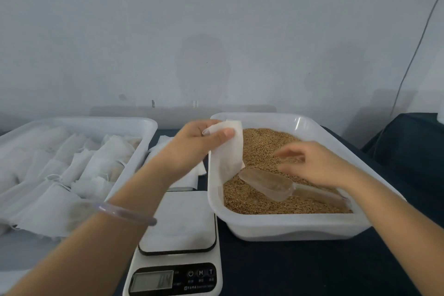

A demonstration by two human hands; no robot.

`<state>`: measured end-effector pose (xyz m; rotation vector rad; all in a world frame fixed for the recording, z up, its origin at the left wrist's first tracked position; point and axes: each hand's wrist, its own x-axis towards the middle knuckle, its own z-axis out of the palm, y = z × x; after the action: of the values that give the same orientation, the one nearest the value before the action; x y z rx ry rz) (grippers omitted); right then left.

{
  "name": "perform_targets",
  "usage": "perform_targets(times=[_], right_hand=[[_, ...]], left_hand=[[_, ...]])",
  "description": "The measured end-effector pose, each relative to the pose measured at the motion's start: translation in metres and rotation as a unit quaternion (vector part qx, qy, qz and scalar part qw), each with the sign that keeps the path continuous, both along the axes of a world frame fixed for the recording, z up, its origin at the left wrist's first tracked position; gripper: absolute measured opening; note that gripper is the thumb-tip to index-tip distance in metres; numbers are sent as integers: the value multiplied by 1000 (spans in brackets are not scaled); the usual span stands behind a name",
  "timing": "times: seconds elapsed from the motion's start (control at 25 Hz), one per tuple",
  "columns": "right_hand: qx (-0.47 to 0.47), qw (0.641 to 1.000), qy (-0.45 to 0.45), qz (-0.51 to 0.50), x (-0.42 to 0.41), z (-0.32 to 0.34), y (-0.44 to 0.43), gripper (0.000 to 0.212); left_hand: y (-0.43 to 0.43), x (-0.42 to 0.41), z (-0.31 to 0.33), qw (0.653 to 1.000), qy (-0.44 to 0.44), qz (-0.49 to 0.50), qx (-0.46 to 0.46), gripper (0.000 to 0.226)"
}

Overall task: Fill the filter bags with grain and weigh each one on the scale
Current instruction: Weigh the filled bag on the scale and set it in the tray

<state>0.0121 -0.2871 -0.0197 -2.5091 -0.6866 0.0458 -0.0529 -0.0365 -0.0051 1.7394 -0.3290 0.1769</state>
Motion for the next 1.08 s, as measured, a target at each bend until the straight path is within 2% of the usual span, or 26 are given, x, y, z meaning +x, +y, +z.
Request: perform_targets(times=[0.08, 0.16, 0.28, 0.36, 0.44, 0.48, 0.56, 0.68, 0.76, 0.84, 0.92, 1.0, 1.08], right_hand=[[141, 983, 72, 97, -17, 16, 31, 33], [206, 953, 135, 177, -31, 23, 63, 25], [251, 943, 142, 167, -39, 22, 99, 10], [267, 944, 131, 145, -40, 20, 114, 3], [276, 943, 134, 130, -40, 16, 123, 10], [268, 947, 129, 123, -41, 14, 126, 18], [218, 965, 100, 107, -41, 8, 132, 33], [111, 983, 54, 137, -43, 1, 142, 26], [40, 987, 11, 155, -46, -4, 147, 23], [-33, 988, -27, 150, -49, -7, 153, 26], [-99, 982, -53, 151, -51, -10, 158, 24], [-149, 975, -75, 148, -51, -13, 163, 35], [-176, 969, -90, 148, -49, -16, 165, 34]], left_hand=[[13, 1, 10, 999, 25, -32, -20, 24], [22, -3, 14, 998, 34, -52, -21, 26], [33, -11, 14, 998, 26, -52, -10, 21], [45, -18, 12, 998, 44, -39, -22, 26], [59, -25, 10, 995, 88, -39, 17, 39], [65, -29, 7, 992, 106, -28, 70, 41], [75, -31, 0, 979, 117, 38, 165, 28], [81, -30, -11, 958, 124, 102, 237, 16], [80, -31, -16, 951, 132, 86, 267, 8], [78, -33, -19, 942, 149, 66, 293, 26], [76, -33, -23, 929, 165, 59, 327, 30], [76, -31, -27, 908, 169, 66, 377, 25], [73, -29, -30, 877, 181, 60, 440, 16]])
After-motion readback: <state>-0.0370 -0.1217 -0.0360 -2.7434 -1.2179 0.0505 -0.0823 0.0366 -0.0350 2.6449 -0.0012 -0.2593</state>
